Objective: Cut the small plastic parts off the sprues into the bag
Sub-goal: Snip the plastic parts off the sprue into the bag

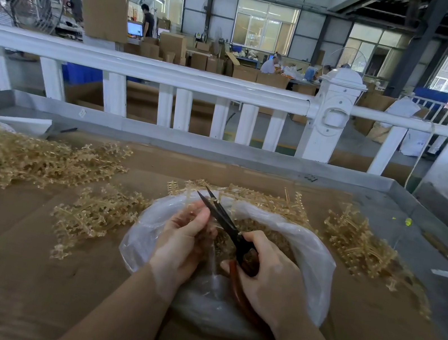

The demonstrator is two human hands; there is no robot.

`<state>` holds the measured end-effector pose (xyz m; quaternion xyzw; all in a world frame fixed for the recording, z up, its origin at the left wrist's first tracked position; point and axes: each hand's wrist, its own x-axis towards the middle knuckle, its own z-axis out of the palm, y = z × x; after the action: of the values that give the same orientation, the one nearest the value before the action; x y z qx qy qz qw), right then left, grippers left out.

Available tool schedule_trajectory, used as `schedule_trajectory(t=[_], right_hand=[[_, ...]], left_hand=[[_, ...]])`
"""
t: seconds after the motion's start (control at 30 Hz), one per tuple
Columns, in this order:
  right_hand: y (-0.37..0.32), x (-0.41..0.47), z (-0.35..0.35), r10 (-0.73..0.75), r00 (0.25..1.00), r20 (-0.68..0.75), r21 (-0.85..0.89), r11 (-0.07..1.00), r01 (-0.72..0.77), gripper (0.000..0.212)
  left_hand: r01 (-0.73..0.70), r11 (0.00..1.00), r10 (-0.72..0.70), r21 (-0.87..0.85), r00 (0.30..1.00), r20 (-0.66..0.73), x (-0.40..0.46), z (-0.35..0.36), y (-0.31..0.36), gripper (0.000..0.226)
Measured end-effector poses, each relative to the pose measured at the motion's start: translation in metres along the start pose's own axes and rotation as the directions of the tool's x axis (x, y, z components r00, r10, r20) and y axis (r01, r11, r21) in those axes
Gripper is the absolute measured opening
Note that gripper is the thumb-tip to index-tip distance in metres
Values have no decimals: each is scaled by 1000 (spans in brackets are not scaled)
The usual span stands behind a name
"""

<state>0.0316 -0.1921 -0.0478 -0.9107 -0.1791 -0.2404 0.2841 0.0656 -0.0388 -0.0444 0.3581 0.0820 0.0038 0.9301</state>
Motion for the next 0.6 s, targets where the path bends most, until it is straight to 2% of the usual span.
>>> schedule_trajectory(t=[0.17,0.37,0.53,0.6], right_hand=[[-1,-1,0,-11,1000,-10,8,1000,11,46],[-1,-1,0,-14,1000,5,-5,1000,14,44],[1,0,1,1,1000,-11,18,1000,-1,42],[2,0,1,4,1000,-12,20,1000,-3,42]], left_hand=[[16,1000,-16,4,999,-49,1,-1,1,12],[-30,999,35,36,992,-121,1,1,-2,13],[-7,996,11,84,999,-50,-3,2,0,11],[-13,995,14,102,1000,-14,-5,3,2,22]])
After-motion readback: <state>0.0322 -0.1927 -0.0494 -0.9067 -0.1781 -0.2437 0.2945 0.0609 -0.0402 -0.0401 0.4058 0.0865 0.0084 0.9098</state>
